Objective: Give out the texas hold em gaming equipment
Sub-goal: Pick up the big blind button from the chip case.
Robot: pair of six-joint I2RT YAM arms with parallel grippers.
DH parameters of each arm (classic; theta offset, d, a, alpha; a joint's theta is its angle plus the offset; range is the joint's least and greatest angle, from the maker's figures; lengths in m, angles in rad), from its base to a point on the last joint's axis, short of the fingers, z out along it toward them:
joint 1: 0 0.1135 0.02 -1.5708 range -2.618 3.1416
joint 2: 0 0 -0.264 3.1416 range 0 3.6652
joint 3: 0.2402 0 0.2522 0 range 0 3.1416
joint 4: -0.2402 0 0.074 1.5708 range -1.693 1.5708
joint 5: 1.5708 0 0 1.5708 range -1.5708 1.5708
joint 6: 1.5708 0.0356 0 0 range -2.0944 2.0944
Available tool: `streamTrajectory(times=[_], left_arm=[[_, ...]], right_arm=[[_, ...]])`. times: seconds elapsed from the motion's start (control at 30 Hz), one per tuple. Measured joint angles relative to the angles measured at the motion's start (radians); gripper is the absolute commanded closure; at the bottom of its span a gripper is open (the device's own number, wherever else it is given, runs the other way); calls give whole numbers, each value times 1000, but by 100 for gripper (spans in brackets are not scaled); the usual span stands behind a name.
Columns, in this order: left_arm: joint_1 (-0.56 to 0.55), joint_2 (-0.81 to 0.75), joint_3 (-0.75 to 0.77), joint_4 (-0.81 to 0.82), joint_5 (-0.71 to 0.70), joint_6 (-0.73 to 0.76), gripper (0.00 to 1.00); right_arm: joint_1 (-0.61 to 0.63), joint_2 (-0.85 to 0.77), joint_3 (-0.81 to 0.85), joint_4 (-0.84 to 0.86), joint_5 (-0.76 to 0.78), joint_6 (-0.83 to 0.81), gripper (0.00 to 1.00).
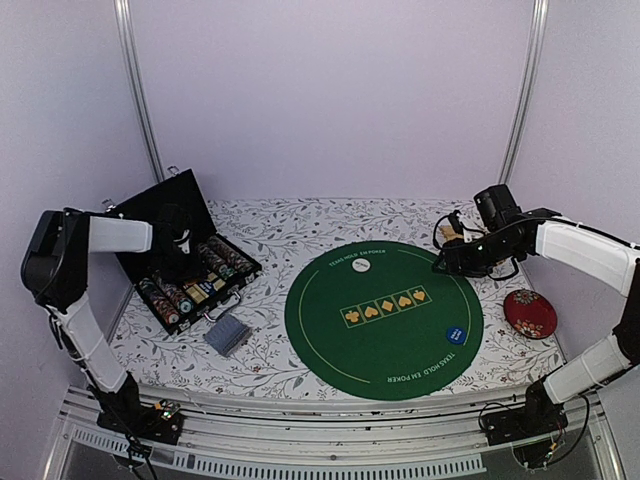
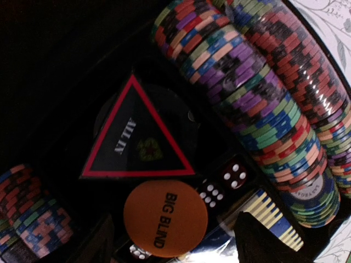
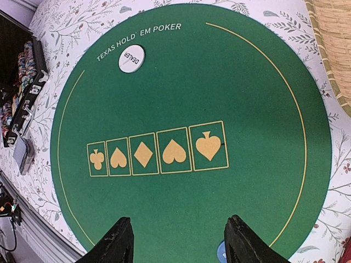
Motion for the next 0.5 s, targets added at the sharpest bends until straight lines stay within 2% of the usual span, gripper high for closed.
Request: streamTrajectory(times=[0.1, 0.2, 0.27, 0.5], left_arm=[[2, 21, 29, 7, 22, 7, 26], [3, 37, 42, 11, 30, 15, 37], [4, 50, 57, 9, 29, 18, 41], [5, 67, 68, -11, -14, 24, 40]], right_arm=[[0, 0, -6, 0, 7, -6, 42], [0, 0, -11, 0, 14, -8, 42], [0, 0, -13, 0, 17, -10, 42], [0, 0, -14, 0, 24, -18, 42]])
